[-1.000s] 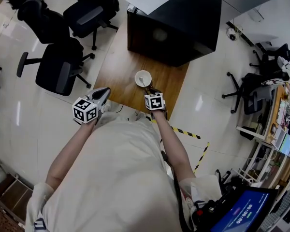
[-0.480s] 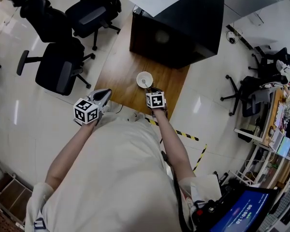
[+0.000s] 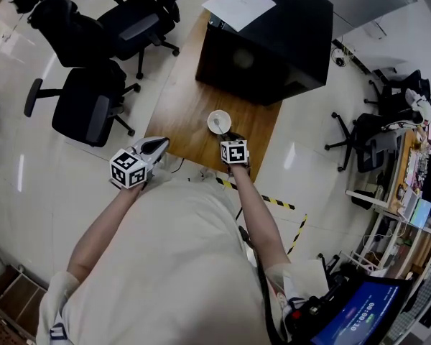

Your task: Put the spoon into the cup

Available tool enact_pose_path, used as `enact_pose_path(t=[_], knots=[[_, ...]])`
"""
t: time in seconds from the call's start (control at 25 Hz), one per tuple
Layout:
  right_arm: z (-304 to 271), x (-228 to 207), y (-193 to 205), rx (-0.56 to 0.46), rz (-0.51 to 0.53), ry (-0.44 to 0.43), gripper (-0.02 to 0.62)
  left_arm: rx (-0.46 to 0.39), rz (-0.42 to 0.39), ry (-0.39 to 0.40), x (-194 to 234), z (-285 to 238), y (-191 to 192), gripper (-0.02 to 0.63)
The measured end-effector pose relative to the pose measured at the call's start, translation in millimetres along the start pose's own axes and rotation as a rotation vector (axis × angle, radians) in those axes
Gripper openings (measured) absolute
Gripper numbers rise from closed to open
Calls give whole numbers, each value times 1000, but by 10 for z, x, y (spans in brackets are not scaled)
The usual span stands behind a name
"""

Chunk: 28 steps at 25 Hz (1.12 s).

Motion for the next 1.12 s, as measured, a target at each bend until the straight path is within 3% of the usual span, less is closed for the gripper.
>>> enact_pose_path(t=[0.16,0.32,0.44,0.68,0.88,1.12], knots=[[103,123,-51,-70,-29,49,195,23,-49,45,62,109,-48,0],[311,354,-89,-186,-74,37,195,54,-2,152,190,140,-98,0],[500,537,-146,-306,-122,19,195,89,-25,219,274,143,-154,0],[886,832,-306,-529,-271,-47,195,96,-119,239,459,250,-384,2],[1302,1034,-415,-682,-351,-79,195,87,-83,302,428,250,-486,17],[1809,1110,-346,-762,-366,-59,195,128,-50,360,176,143,-415,0]])
Point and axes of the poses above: the fingertips, and each gripper's own axes: z backward along the fingers, x to its left, y out of its underside, the point moved 6 cm from there along z, backward along the fingers, and after that the axes turned 1 degree about z, right-handed, at the moved point
